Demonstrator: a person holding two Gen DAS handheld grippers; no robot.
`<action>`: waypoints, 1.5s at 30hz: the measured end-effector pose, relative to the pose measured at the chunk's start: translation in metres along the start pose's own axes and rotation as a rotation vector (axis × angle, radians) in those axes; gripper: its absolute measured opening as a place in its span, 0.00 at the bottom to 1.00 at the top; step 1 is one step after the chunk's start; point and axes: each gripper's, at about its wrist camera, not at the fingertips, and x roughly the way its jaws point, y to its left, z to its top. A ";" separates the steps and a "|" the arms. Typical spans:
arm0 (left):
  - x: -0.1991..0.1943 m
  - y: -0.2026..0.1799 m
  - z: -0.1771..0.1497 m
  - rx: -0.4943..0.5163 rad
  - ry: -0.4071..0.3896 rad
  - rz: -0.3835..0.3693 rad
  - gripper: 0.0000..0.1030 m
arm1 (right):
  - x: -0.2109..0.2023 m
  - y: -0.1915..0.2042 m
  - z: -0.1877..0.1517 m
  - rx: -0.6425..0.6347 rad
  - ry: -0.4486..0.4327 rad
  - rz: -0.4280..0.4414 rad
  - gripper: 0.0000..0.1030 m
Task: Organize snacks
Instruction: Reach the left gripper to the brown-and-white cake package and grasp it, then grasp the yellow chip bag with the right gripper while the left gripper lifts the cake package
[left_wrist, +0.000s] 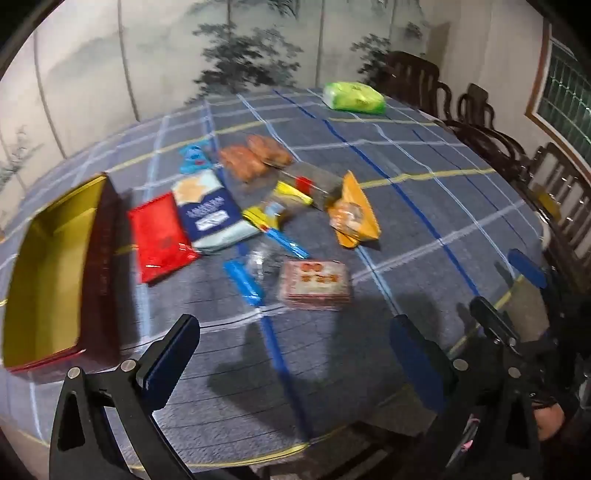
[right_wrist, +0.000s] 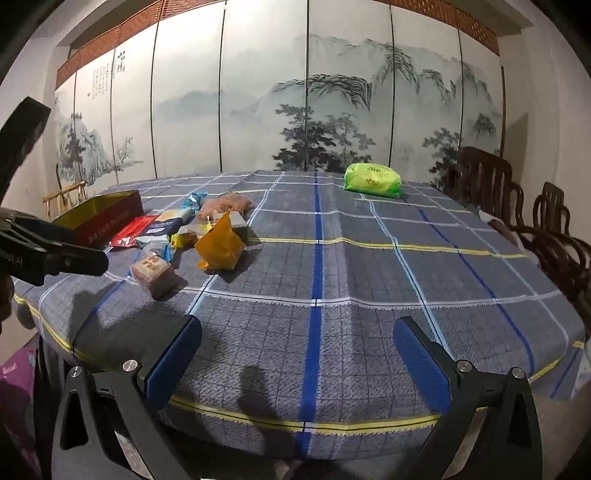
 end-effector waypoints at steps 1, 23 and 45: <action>0.002 -0.001 0.001 0.005 0.001 -0.005 0.92 | 0.001 -0.001 0.000 0.003 0.003 0.002 1.00; 0.045 -0.014 0.025 0.117 0.101 -0.023 0.74 | 0.008 -0.026 -0.005 0.098 0.025 0.045 1.00; 0.061 -0.014 0.029 0.174 0.165 -0.123 0.50 | 0.014 -0.032 -0.005 0.134 0.051 0.052 1.00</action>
